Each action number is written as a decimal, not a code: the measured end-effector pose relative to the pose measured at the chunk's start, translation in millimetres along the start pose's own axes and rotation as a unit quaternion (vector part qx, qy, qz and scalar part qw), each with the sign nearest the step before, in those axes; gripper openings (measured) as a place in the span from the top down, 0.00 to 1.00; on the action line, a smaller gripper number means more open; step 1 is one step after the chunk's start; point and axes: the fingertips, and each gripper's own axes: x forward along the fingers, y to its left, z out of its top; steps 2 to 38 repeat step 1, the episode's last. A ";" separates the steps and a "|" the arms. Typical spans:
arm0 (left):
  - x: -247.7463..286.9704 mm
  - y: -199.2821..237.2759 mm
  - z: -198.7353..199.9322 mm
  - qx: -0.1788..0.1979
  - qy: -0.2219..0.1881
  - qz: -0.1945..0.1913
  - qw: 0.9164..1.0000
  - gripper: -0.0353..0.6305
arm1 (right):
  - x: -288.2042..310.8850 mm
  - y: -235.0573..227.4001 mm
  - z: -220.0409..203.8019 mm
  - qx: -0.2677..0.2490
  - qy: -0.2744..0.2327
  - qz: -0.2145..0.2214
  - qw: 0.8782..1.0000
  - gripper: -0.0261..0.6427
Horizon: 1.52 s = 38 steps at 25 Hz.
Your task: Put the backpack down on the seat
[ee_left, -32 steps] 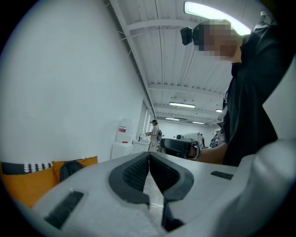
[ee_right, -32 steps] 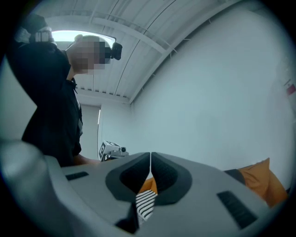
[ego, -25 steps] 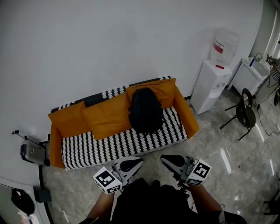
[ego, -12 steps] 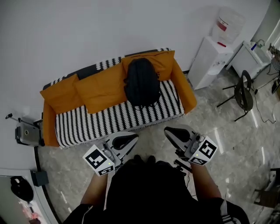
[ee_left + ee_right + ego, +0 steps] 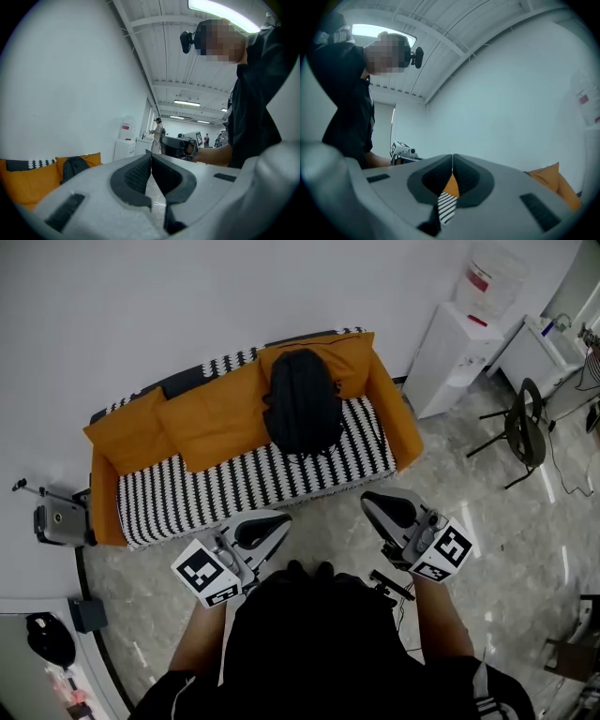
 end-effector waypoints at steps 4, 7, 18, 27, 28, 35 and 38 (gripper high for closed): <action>1.6 0.5 -0.7 0.001 0.002 0.001 1.000 0.91 | -0.5 -1.6 -0.1 0.000 0.000 -0.001 1.000 0.92; 1.6 0.5 -0.7 0.001 0.002 0.001 1.000 0.91 | -0.5 -1.6 -0.1 0.000 0.000 -0.001 1.000 0.92; 1.6 0.5 -0.7 0.001 0.002 0.001 1.000 0.91 | -0.5 -1.6 -0.1 0.000 0.000 -0.001 1.000 0.92; 1.6 0.5 -0.7 0.001 0.002 0.001 1.000 0.91 | -0.5 -1.6 -0.1 0.000 0.000 -0.001 1.000 0.92; 1.6 0.5 -0.7 0.001 0.002 0.001 1.000 0.91 | -0.5 -1.6 -0.1 0.000 0.000 -0.001 1.000 0.92; 1.6 0.5 -0.7 0.001 0.002 0.001 1.000 0.91 | -0.5 -1.6 -0.1 0.000 0.000 -0.001 1.000 0.92; 1.6 0.5 -0.7 0.001 0.002 0.001 1.000 0.91 | -0.5 -1.6 -0.1 0.000 0.000 -0.001 1.000 0.92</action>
